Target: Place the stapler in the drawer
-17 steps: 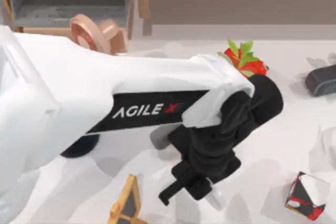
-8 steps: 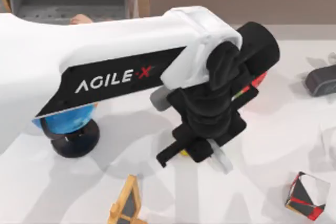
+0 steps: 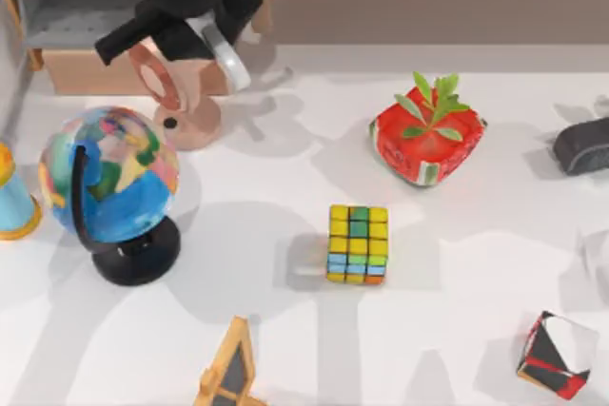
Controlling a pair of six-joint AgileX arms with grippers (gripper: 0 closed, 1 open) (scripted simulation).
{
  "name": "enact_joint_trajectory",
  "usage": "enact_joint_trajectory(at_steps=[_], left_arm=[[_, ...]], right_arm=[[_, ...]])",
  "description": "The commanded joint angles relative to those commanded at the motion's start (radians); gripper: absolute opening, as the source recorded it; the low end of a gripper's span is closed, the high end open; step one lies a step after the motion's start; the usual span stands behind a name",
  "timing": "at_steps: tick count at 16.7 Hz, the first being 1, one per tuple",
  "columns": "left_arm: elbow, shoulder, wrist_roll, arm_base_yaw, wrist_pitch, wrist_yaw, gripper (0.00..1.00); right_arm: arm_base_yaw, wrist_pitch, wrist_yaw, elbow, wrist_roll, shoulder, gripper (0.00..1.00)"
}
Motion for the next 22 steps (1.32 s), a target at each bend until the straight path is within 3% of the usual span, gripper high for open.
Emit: enact_joint_trajectory(at_steps=[6, 11, 17, 22], left_arm=[[0.283, 0.191, 0.534, 0.432, -0.141, -0.042, 0.00], [0.513, 0.401, 0.943, 0.685, -0.218, -0.032, 0.00], [0.671, 0.635, 1.289, 0.785, -0.308, 0.032, 0.00], [0.692, 0.685, 1.364, 0.789, -0.345, 0.048, 0.00]], right_arm=[[0.000, 0.000, 0.000, 0.000, 0.000, 0.000, 1.00], [0.000, 0.000, 0.000, 0.000, 0.000, 0.000, 1.00], [0.000, 0.000, 0.000, 0.000, 0.000, 0.000, 1.00], [0.000, 0.000, 0.000, 0.000, 0.000, 0.000, 1.00]])
